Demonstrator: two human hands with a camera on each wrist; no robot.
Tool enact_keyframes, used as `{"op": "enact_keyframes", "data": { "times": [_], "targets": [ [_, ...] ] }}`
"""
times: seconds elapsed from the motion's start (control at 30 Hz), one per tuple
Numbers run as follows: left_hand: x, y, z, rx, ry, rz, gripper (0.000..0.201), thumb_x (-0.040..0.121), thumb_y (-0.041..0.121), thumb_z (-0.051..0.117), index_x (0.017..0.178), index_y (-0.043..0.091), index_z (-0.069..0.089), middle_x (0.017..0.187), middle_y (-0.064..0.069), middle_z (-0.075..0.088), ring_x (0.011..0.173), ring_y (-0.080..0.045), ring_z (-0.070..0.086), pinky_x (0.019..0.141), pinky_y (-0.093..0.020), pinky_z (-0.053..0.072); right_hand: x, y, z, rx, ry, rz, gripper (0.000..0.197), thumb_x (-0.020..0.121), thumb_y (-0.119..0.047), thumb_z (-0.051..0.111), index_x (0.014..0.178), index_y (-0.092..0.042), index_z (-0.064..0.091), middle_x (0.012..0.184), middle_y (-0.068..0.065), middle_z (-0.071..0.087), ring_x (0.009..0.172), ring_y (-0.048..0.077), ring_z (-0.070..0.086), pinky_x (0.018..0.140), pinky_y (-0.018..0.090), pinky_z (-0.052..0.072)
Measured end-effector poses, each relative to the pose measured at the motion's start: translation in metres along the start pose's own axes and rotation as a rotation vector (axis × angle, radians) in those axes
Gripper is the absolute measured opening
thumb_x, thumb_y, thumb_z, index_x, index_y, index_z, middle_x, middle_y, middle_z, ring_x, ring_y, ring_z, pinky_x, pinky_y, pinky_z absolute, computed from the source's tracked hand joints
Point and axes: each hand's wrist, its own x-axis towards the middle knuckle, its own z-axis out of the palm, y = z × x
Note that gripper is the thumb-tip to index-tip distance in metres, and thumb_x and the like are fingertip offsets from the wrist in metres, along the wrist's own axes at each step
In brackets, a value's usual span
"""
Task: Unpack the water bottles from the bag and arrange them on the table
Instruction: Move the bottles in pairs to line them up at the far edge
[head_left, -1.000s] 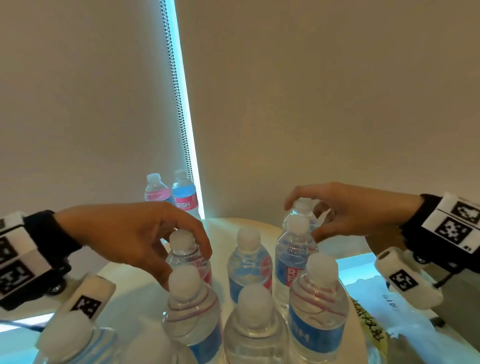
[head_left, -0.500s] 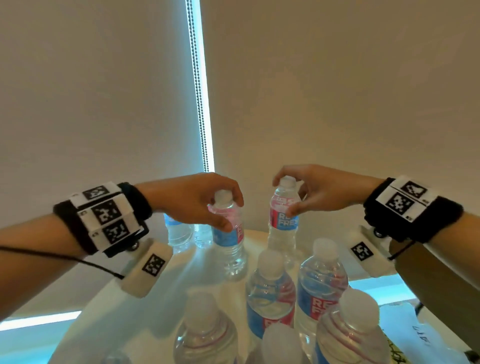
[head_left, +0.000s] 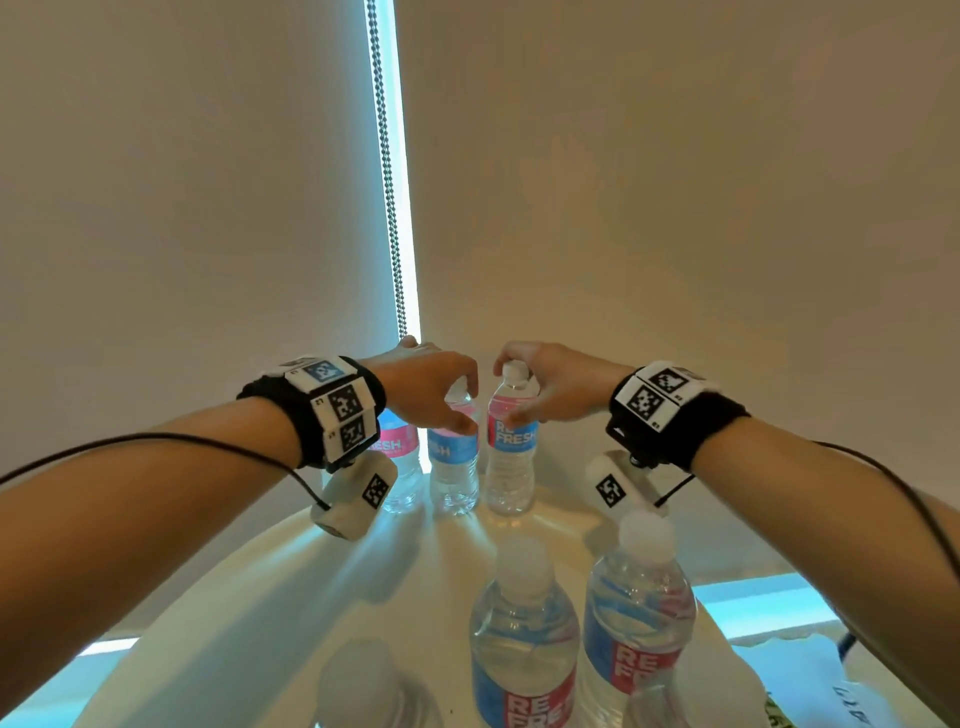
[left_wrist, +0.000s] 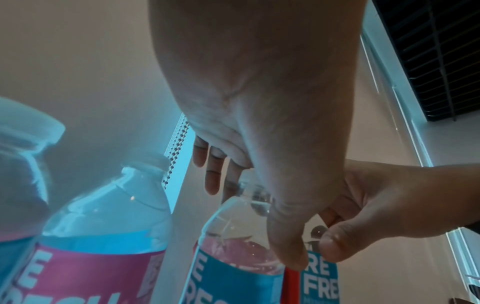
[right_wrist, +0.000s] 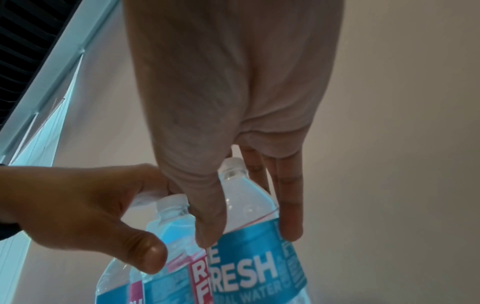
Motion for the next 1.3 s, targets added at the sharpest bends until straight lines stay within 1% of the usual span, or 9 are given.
{"op": "enact_keyframes", "data": {
  "times": [0.13,0.27,0.43,0.6,0.73,0.9,1.0,1.17,1.3],
  "targets": [
    [0.008,-0.008,0.005,-0.004,-0.026,-0.056,0.053,0.084,0.064,0.060,0.125,0.031,0.054,0.113,0.004,0.064,0.115,-0.022,0.056,0.108,-0.042,0.031,0.010,0.003,0.005,0.070,-0.017,0.020,0.056,0.083,-0.021,0.082,0.129,-0.017,0.052,0.113,0.000,0.060,0.088,0.016,0.064,0.071,0.028,0.054],
    [0.013,-0.011,0.003,-0.016,-0.053,-0.111,0.055,0.086,0.062,0.061,0.129,0.029,0.054,0.136,0.002,0.060,0.121,-0.024,0.055,0.109,-0.045,0.032,0.019,0.002,0.010,0.110,-0.018,0.030,0.055,0.083,-0.022,0.081,0.130,-0.017,0.051,0.110,0.001,0.060,0.090,0.020,0.065,0.068,0.029,0.057],
    [0.019,-0.012,0.003,-0.045,-0.074,-0.136,0.056,0.087,0.057,0.064,0.131,0.025,0.054,0.138,-0.001,0.057,0.119,-0.023,0.055,0.101,-0.039,0.041,0.028,-0.002,0.015,0.052,0.007,0.005,0.062,0.082,-0.023,0.082,0.135,-0.016,0.051,0.115,-0.005,0.052,0.104,0.017,0.055,0.083,0.028,0.047],
    [0.018,-0.011,0.003,-0.046,-0.065,-0.127,0.055,0.086,0.056,0.065,0.131,0.024,0.054,0.138,-0.001,0.056,0.103,-0.016,0.049,0.096,-0.034,0.041,0.031,-0.001,0.016,0.011,0.021,0.004,0.062,0.081,-0.019,0.083,0.134,-0.017,0.052,0.113,-0.007,0.050,0.103,0.015,0.050,0.083,0.026,0.042],
    [0.015,-0.013,0.004,-0.062,-0.055,-0.116,0.056,0.086,0.055,0.066,0.131,0.024,0.054,0.141,-0.001,0.056,0.119,-0.022,0.054,0.099,-0.037,0.042,0.031,0.001,0.017,0.021,0.022,0.012,0.064,0.079,-0.019,0.084,0.134,-0.018,0.052,0.115,-0.007,0.052,0.104,0.016,0.053,0.083,0.028,0.045],
    [0.012,-0.016,0.004,-0.096,-0.026,-0.118,0.057,0.082,0.059,0.068,0.127,0.026,0.057,0.137,0.000,0.058,0.109,-0.019,0.054,0.099,-0.038,0.045,0.029,0.003,0.018,0.044,0.019,0.033,0.075,0.079,-0.020,0.084,0.143,-0.018,0.045,0.128,0.000,0.057,0.113,0.021,0.059,0.089,0.029,0.051],
    [0.010,-0.020,0.005,-0.113,-0.023,-0.119,0.060,0.080,0.059,0.070,0.129,0.027,0.053,0.138,0.000,0.057,0.116,-0.022,0.055,0.100,-0.040,0.046,0.028,0.004,0.018,0.038,0.027,0.035,0.077,0.079,-0.020,0.084,0.145,-0.018,0.044,0.133,0.002,0.056,0.115,0.021,0.057,0.091,0.030,0.050],
    [0.006,-0.026,0.005,-0.155,-0.001,-0.116,0.069,0.079,0.059,0.071,0.137,0.029,0.046,0.143,-0.002,0.054,0.127,-0.025,0.052,0.106,-0.045,0.044,0.026,0.004,0.018,0.023,0.021,0.040,0.074,0.078,-0.023,0.085,0.141,-0.017,0.045,0.119,-0.004,0.054,0.108,0.018,0.056,0.086,0.027,0.045],
    [-0.002,-0.029,0.000,-0.170,0.047,-0.099,0.072,0.077,0.063,0.070,0.136,0.032,0.046,0.136,0.000,0.057,0.120,-0.024,0.056,0.104,-0.046,0.045,0.025,0.004,0.018,0.007,0.027,0.044,0.076,0.076,-0.024,0.086,0.139,-0.016,0.046,0.118,-0.002,0.057,0.109,0.020,0.058,0.091,0.030,0.049]
  ]
}}
